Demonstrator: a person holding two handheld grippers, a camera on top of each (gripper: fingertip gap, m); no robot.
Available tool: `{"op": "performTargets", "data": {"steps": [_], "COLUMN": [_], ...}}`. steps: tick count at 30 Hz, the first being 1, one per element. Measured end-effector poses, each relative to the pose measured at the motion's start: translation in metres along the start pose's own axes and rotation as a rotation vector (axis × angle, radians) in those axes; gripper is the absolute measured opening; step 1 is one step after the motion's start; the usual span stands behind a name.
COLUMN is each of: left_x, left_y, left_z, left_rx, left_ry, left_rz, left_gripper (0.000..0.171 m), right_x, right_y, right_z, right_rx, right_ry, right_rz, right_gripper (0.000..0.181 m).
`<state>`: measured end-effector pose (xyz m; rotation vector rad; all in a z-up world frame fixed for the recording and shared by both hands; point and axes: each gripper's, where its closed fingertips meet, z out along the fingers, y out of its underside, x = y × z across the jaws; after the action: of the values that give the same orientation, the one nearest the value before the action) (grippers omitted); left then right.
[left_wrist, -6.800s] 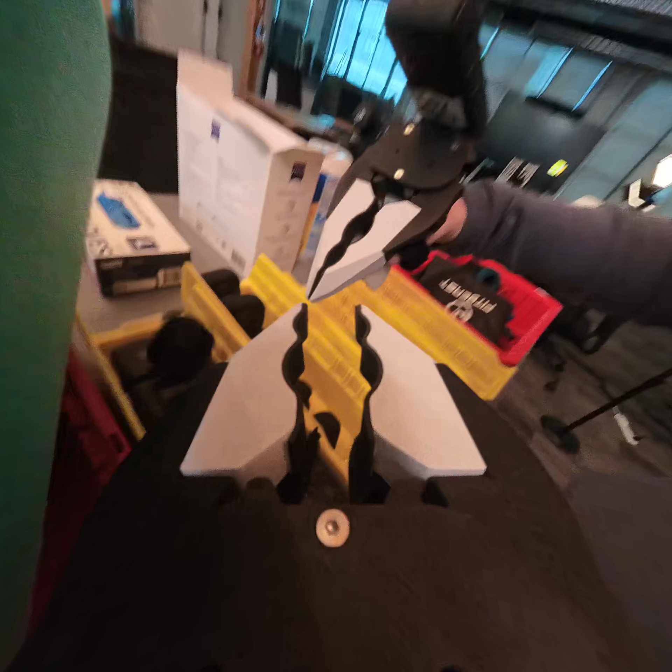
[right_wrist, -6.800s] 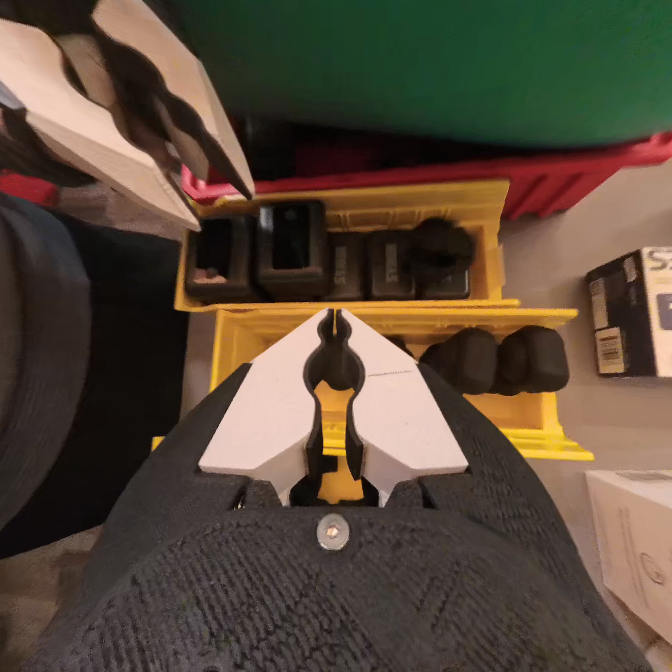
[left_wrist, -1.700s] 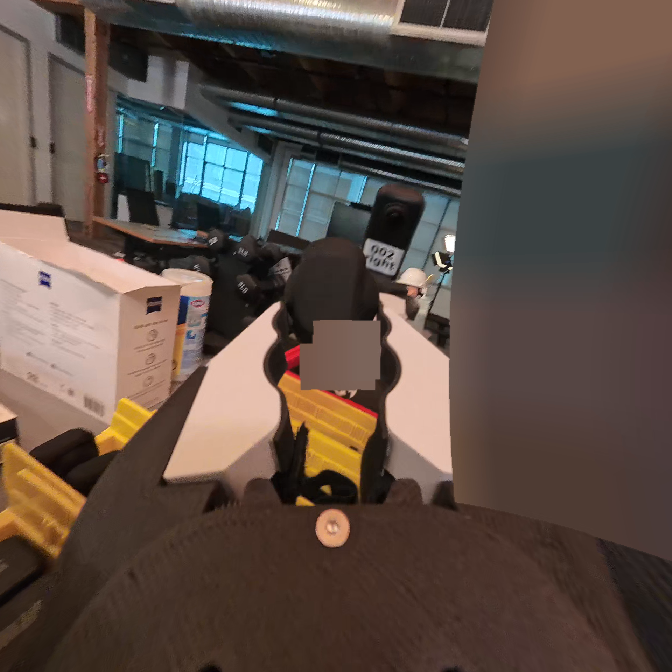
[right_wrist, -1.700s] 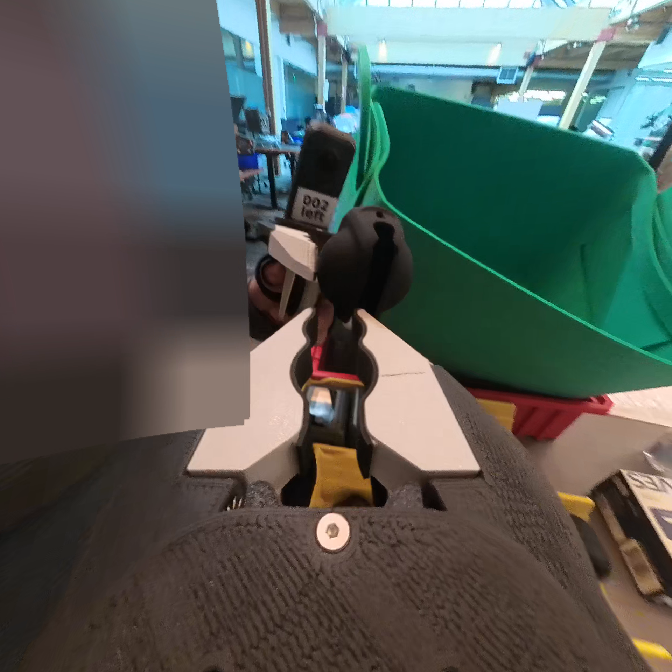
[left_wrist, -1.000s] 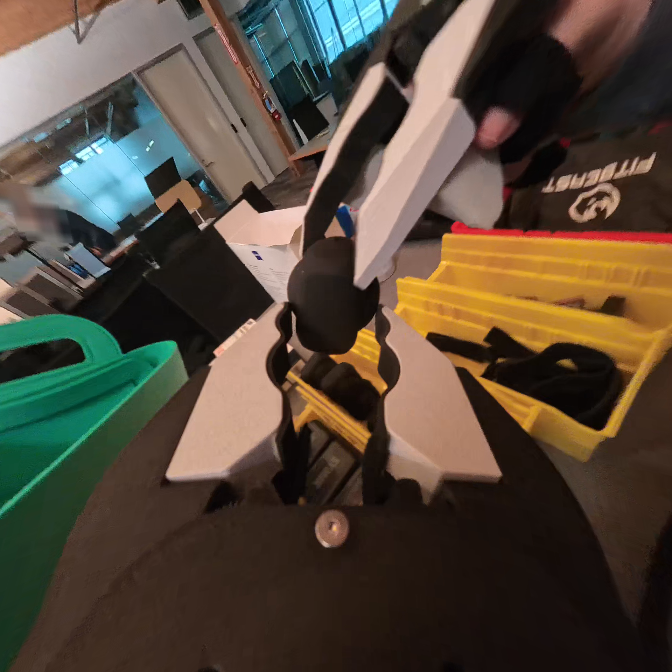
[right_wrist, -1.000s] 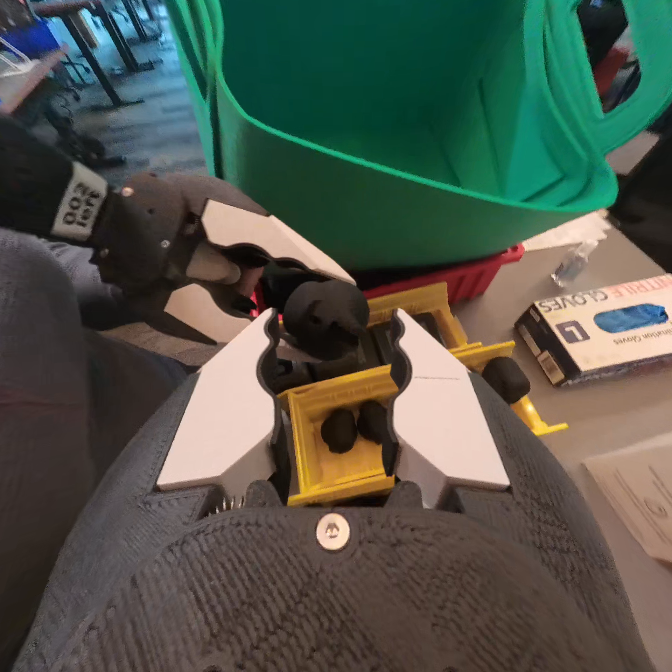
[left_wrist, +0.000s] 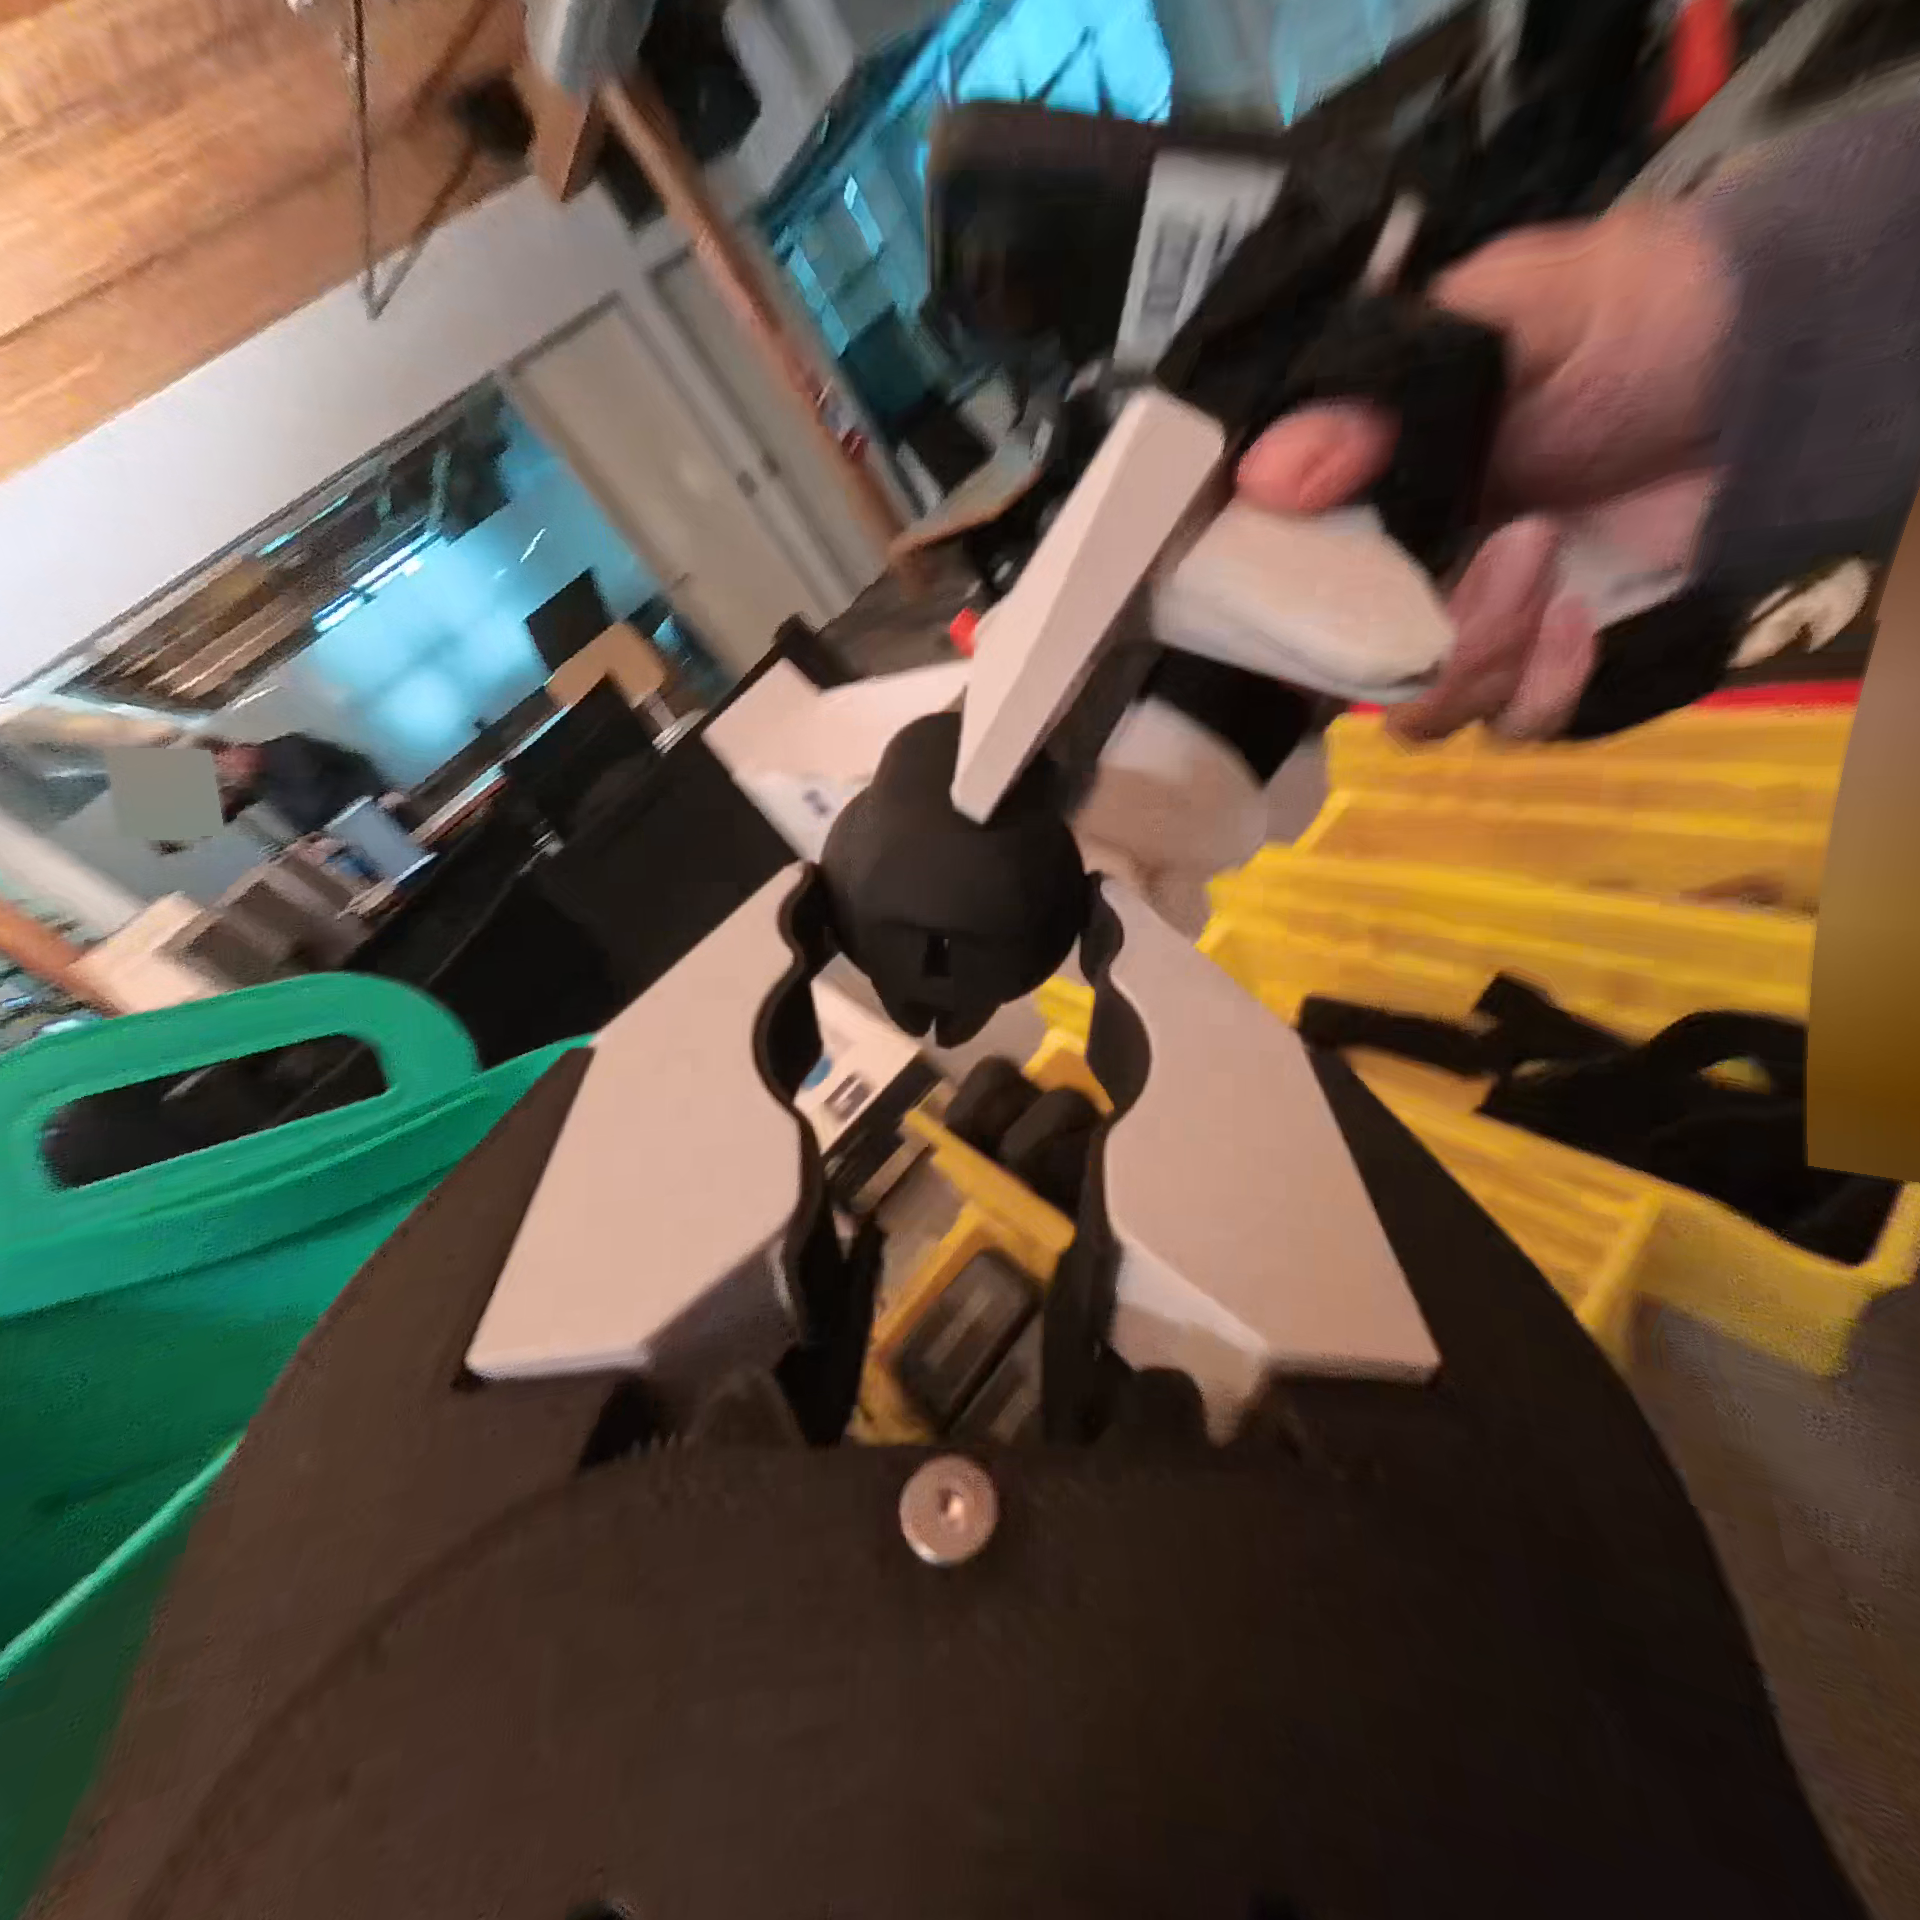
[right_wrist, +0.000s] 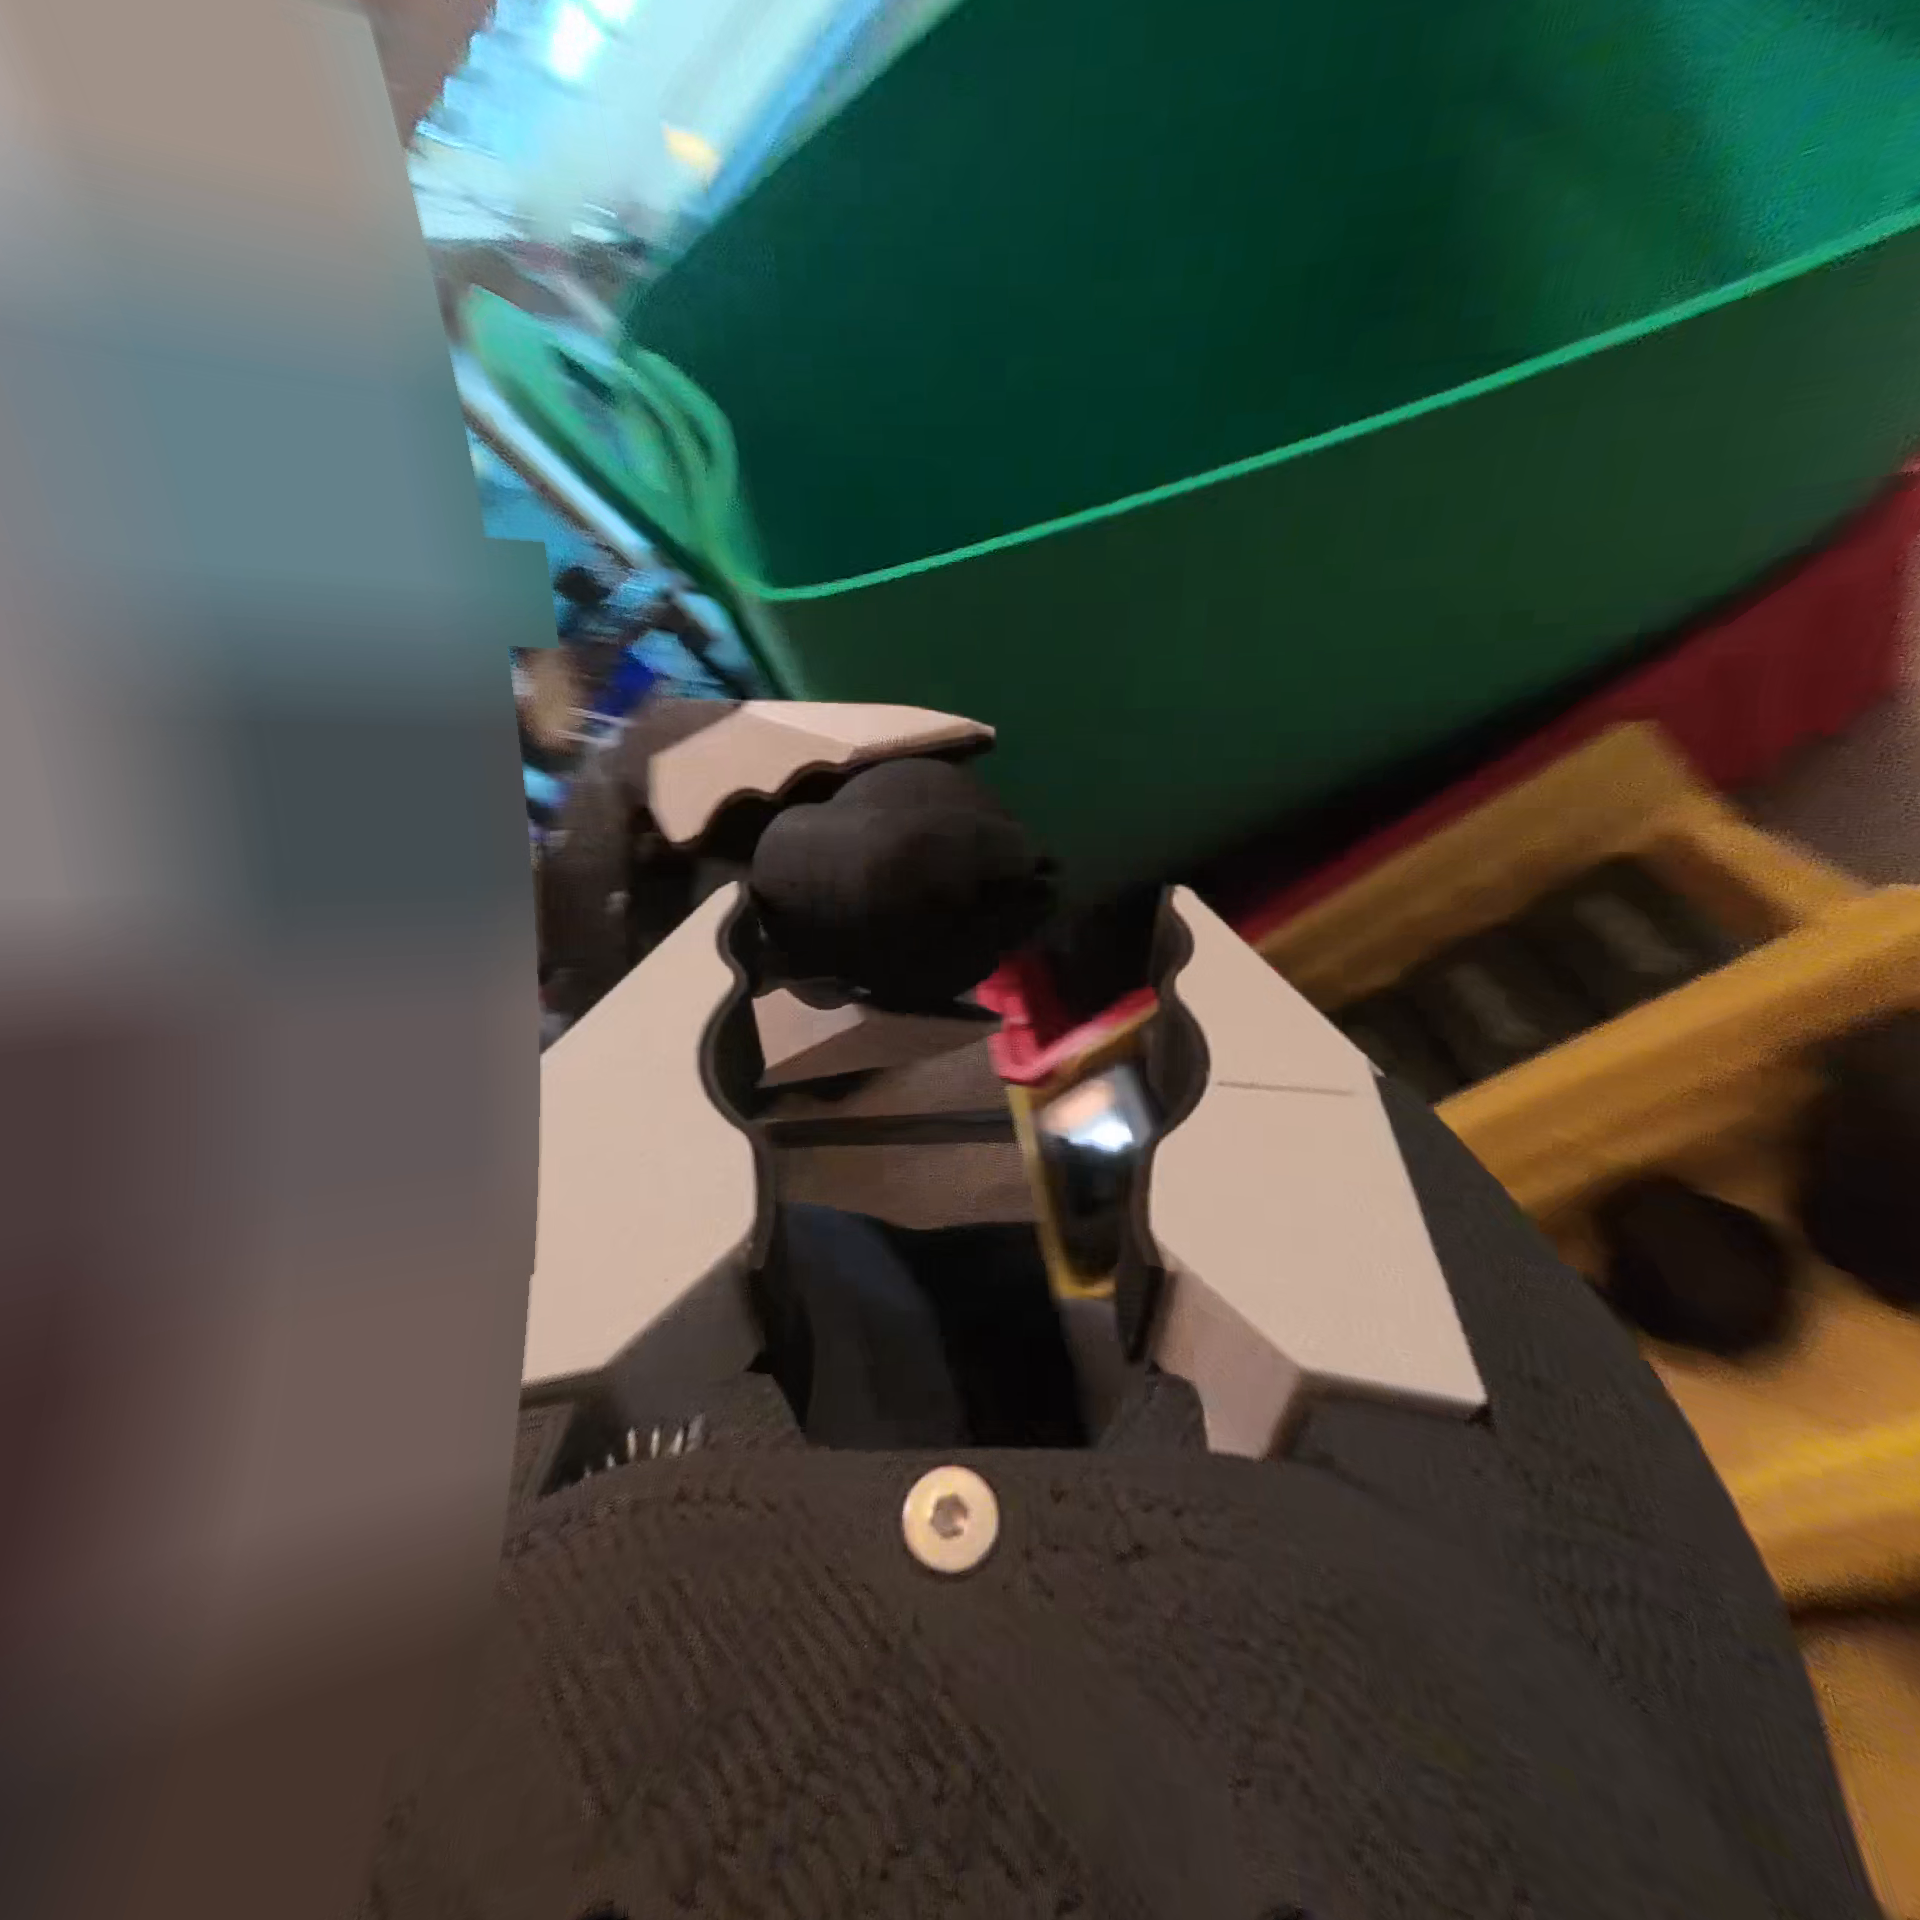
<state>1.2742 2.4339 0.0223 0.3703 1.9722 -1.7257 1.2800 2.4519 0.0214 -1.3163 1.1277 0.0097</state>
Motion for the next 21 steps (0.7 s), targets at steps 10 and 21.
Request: {"op": "performTargets", "data": {"steps": [10, 21], "left_x": [0.004, 0.003], "left_y": [0.027, 0.040], "left_z": [0.014, -0.020], "left_rx": [-0.209, -0.163], "left_ry": [-0.110, -0.100], "left_rz": [0.281, 0.034], "left_gripper": [0.049, 0.053], "right_x": [0.024, 0.108], "right_y": [0.014, 0.030], "right_z": [0.005, -0.027], "right_rx": [-0.184, -0.574], "right_ry": [0.425, 0.505], "right_rz": [-0.303, -0.672], "right_gripper": [0.062, 0.059]}}
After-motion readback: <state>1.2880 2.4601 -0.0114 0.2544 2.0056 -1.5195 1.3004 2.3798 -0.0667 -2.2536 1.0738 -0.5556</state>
